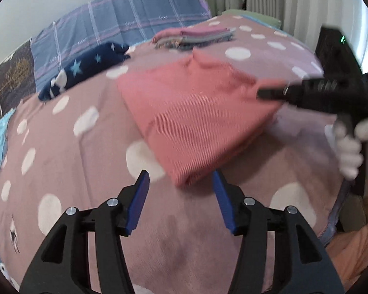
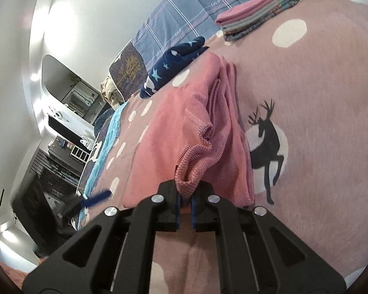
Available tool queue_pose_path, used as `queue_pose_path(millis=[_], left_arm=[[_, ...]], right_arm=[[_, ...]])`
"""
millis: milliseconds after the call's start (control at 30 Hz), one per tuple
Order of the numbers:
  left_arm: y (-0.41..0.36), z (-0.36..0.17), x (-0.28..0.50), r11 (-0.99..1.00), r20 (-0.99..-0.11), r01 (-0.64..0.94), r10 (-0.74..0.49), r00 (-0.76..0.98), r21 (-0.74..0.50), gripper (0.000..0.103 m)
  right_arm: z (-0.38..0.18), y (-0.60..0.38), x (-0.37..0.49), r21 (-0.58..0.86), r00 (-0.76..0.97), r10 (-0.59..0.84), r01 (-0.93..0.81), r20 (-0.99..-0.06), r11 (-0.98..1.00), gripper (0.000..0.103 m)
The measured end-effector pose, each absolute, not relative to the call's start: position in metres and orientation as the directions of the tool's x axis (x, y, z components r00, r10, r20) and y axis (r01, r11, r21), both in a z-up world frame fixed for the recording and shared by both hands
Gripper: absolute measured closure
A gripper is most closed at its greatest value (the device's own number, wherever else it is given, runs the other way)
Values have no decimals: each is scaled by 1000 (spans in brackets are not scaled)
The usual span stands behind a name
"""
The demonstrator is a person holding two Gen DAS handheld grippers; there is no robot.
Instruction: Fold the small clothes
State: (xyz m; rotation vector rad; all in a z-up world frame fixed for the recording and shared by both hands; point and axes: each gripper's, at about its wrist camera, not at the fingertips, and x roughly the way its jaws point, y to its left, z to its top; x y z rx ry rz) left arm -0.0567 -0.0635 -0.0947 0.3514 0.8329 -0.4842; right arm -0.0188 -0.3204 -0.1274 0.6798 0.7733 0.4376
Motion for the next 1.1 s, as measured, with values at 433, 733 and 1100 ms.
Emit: queue_pose_path(millis=[433,733,1100], left_arm=[[-70,-129,-30,913,-769,384,-146,622,137,48],[-53,-116,-46,908,-795,415,-214,568,52,49],[-67,-97,-28,860,-714,488,-434,550,-147,90]], right_arm=[[-128,-335,-24,640,647,498,-20,-577,768,97],[-132,-349,-37,627,668,492,-50,-558,778,74],[-133,-309,-2,501,617,454,-110,-642,858,85]])
